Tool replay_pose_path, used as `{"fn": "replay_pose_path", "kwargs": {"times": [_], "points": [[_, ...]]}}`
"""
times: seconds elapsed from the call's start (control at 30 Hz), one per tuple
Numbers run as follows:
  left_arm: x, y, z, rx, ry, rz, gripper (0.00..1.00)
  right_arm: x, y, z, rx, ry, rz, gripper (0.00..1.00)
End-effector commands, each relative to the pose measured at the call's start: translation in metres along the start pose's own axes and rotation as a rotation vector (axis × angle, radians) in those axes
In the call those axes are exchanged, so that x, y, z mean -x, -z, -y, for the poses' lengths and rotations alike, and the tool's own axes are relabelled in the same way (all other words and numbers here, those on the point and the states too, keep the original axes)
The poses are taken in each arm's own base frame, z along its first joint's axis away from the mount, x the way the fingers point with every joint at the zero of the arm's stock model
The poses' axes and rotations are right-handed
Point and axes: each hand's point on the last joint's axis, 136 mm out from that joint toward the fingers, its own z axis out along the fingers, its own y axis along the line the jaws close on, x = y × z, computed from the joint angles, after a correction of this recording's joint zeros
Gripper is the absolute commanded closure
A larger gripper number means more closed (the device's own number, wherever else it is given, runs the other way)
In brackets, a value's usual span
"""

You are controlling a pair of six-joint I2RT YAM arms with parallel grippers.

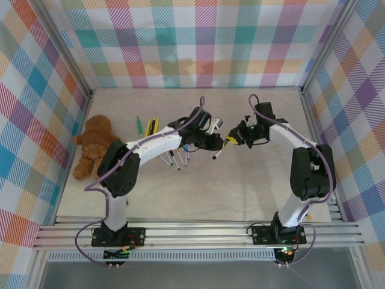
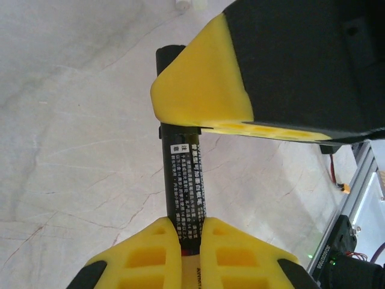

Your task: Open the pen caps

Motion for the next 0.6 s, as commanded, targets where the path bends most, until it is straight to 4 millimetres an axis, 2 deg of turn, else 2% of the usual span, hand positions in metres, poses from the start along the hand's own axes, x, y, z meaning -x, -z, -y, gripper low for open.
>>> {"fn": "replay_pose_path", "kwargs": {"times": [0.0,0.17,0.3,0.37,0.47,0.57], "points": [[-0.053,0.038,0.030,-0.087,0.018,-0.183,1.00,0.093,0.035,0.033,-0.108,-0.013,0.334,1.00],[-0.068,0.048,0.048,-0.161,0.012,-0.228,1.00,0.110,0.041,0.043,-0.131,-0.043,0.378,1.00],[-0.084,0.062,0.061,-0.194,0.000,-0.250,1.00,0.127,0.047,0.040,-0.138,-0.040,0.406,1.00],[-0.083,0.067,0.058,-0.161,0.000,-0.237,1.00,0.130,0.042,0.032,-0.092,-0.039,0.386,1.00],[-0.070,0.068,0.050,-0.086,-0.010,-0.198,0.99,0.128,0.035,0.026,-0.057,-0.044,0.370,1.00],[-0.053,0.062,0.039,-0.005,-0.021,-0.163,0.78,0.120,0.034,0.021,-0.046,-0.033,0.361,1.00]]}}
